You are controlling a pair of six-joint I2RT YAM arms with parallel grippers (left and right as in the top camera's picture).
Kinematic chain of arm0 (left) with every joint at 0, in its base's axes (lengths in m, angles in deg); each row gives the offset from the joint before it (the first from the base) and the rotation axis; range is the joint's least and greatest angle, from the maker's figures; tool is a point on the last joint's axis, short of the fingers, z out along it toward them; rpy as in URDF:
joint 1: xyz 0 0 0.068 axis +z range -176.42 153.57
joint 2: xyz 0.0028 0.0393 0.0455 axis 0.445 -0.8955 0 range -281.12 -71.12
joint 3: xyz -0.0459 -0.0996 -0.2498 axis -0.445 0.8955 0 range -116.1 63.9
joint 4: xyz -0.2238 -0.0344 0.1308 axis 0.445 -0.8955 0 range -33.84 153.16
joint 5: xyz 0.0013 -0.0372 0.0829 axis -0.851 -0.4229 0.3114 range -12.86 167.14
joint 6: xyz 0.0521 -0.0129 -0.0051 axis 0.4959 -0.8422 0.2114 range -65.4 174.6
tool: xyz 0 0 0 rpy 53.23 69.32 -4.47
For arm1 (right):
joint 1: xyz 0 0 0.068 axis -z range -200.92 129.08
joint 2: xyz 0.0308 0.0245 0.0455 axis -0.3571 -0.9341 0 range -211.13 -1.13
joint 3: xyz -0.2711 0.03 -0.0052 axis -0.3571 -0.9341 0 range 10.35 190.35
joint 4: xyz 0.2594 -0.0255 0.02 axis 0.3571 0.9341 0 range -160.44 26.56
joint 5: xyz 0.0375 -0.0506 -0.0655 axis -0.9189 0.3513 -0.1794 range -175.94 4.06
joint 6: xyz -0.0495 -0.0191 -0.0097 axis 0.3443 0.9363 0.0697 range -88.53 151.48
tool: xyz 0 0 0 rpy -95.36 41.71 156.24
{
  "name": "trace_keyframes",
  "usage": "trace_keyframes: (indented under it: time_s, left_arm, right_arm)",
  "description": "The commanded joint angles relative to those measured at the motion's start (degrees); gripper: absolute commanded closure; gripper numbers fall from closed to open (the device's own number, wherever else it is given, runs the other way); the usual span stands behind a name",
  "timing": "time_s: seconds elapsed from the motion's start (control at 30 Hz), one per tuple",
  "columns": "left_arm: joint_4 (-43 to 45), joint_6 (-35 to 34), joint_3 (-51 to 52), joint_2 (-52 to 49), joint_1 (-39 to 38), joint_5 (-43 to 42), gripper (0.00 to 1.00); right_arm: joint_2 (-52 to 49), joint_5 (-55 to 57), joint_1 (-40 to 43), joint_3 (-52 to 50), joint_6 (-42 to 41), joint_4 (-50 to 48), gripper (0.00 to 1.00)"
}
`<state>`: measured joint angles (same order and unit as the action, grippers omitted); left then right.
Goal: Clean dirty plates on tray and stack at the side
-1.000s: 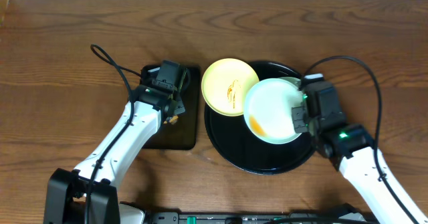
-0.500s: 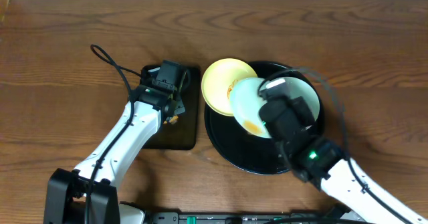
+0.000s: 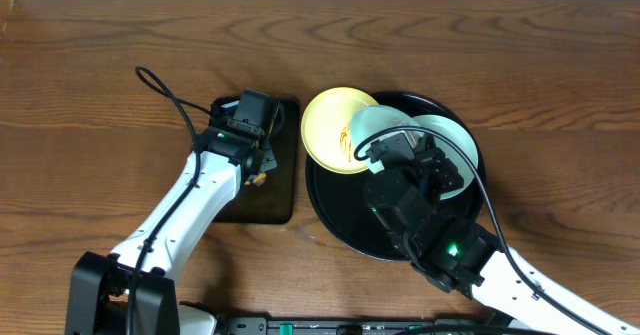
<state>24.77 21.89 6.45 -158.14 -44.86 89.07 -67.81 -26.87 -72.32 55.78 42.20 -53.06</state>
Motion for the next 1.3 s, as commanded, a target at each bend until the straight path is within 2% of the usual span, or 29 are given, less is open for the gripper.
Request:
trace_keyframes:
  time_s: [0.0,0.23,0.37,0.47,0.6,0.77,1.0,1.27]
  left_arm:
    - [0.04,0.76,0.55,0.11,0.26,0.09,0.92]
    - [0.04,0.76,0.55,0.11,0.26,0.09,0.92]
    - [0.04,0.76,0.55,0.11,0.26,0.09,0.92]
    - [0.02,0.76,0.55,0.11,0.26,0.09,0.92]
    - [0.04,0.76,0.55,0.11,0.26,-1.27,0.92]
    - [0.02,0.79,0.59,0.11,0.26,-1.4,0.92]
    - [0.04,0.79,0.61,0.11,0.26,-1.4,0.92]
    - [0.04,0.79,0.61,0.11,0.26,-1.4,0.92]
  right_arm:
    - [0.68,3.74,-0.5,1.51,0.74,-0.61,0.99]
    - [0.68,3.72,-0.44,1.51,-1.25,-1.11,0.99]
    - [0.68,0.81,1.36,1.51,-16.92,2.43,0.99]
    - [0.59,-10.19,6.54,1.49,-29.16,6.71,0.99]
    - [0.13,-18.8,17.35,1.49,-36.54,6.56,0.99]
    - [0.11,-29.68,32.85,1.49,-36.92,2.49,0.99]
    - [-2.75,-45.86,59.8,1.49,-39.47,1.66,0.99]
    - [-10.67,-54.97,77.66,1.49,-40.5,-0.26,0.99]
